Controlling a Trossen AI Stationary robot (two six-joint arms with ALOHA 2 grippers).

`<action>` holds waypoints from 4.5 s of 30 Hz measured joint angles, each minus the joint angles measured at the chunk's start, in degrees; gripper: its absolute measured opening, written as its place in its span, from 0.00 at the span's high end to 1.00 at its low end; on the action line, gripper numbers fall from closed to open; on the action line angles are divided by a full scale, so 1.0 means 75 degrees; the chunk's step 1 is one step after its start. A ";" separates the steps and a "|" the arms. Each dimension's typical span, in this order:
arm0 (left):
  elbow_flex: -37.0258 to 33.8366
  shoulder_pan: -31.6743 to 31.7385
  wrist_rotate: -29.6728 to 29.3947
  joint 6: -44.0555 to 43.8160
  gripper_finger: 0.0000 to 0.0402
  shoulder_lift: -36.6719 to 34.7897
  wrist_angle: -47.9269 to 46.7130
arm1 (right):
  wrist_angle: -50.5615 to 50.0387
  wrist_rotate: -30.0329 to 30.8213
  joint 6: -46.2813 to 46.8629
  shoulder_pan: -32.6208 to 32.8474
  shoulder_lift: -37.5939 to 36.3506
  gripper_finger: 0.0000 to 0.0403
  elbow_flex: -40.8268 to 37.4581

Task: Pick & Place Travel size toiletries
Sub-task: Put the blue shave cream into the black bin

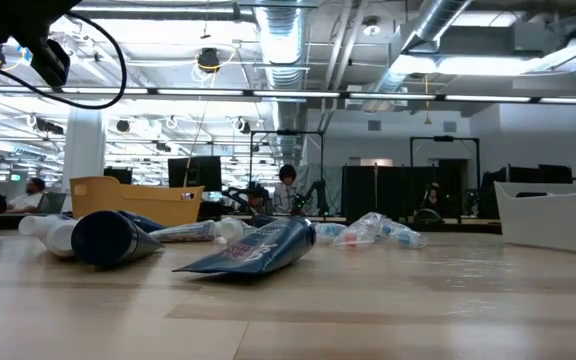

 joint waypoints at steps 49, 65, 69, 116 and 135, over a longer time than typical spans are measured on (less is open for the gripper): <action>0.0000 0.0000 -0.0063 0.0188 1.00 0.0002 0.0009 | 0.0225 -0.0938 -0.8907 -0.5314 0.2315 0.35 0.0595; -0.0002 0.0000 -0.0061 0.0186 1.00 0.0012 0.0006 | -0.0922 -0.0733 -1.5842 -0.5885 0.6182 0.35 0.5266; -0.0002 0.0000 -0.0061 0.0186 1.00 0.0012 0.0006 | -0.1331 -0.0731 -1.6450 -0.5794 0.6873 0.35 0.5821; -0.0003 0.0003 -0.0025 0.0180 1.00 0.0117 0.0001 | -0.0965 -0.0528 -1.6997 -0.5629 0.7806 0.53 0.6048; -0.0003 0.0003 -0.0032 0.0183 1.00 0.0117 0.0006 | -0.1411 -0.0430 -1.8270 -0.5590 0.7834 0.36 0.7015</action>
